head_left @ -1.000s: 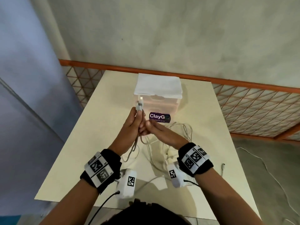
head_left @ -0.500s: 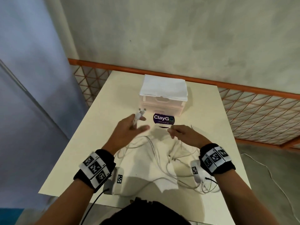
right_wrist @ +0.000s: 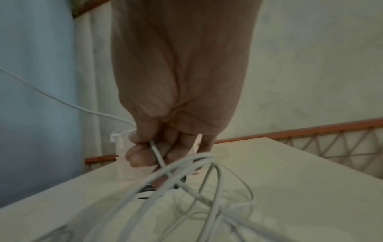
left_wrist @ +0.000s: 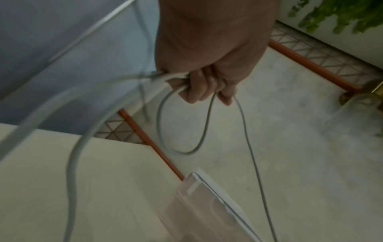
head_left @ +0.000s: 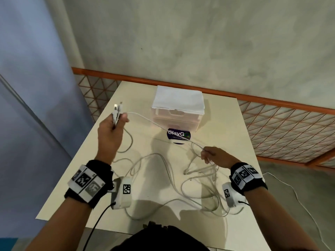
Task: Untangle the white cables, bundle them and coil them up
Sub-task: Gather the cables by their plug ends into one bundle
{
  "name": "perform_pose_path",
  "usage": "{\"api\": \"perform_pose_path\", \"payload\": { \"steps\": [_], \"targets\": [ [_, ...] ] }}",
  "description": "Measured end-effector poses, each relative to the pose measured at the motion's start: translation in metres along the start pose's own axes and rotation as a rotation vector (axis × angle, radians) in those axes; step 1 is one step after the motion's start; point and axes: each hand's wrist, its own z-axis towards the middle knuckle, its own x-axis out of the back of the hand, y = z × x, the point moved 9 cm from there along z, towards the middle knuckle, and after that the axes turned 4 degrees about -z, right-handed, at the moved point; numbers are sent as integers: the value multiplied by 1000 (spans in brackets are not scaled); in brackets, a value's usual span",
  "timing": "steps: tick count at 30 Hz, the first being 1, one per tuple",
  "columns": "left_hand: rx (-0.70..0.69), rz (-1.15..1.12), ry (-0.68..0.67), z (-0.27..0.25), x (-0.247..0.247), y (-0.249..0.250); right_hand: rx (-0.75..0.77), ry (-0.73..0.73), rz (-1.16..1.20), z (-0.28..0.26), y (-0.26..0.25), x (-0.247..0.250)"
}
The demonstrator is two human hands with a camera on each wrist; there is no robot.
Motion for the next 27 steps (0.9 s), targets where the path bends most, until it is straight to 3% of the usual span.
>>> {"api": "perform_pose_path", "payload": {
  "steps": [3, 5, 7, 10, 12, 14, 18, 22, 27],
  "targets": [
    [110, 246, -84, -3, -7, -24, -17, 163, 9, -7, 8, 21],
    [46, 338, -96, -15, -18, -20, 16, 201, -27, -9, -10, 28],
    [-71, 287, -151, -30, -39, -6, 82, 120, -128, -12, -45, 23],
    [-203, 164, -391, -56, -88, 15, 245, -15, -154, -19, -104, 9],
    [-150, 125, -586, -73, -117, 10, 311, -31, -57, -22, -129, 9],
    [-64, 114, -680, -83, -128, 1, 333, 22, 25, -22, -136, 18],
    [-136, 200, -522, -69, -102, 9, 255, 34, 137, -20, -100, 21],
    [-223, 260, -429, -58, -80, 21, 169, 21, 67, -14, -59, 3],
    [-206, 191, -231, -36, -40, 21, 75, 59, -65, -3, -2, -4]
  ]
}}
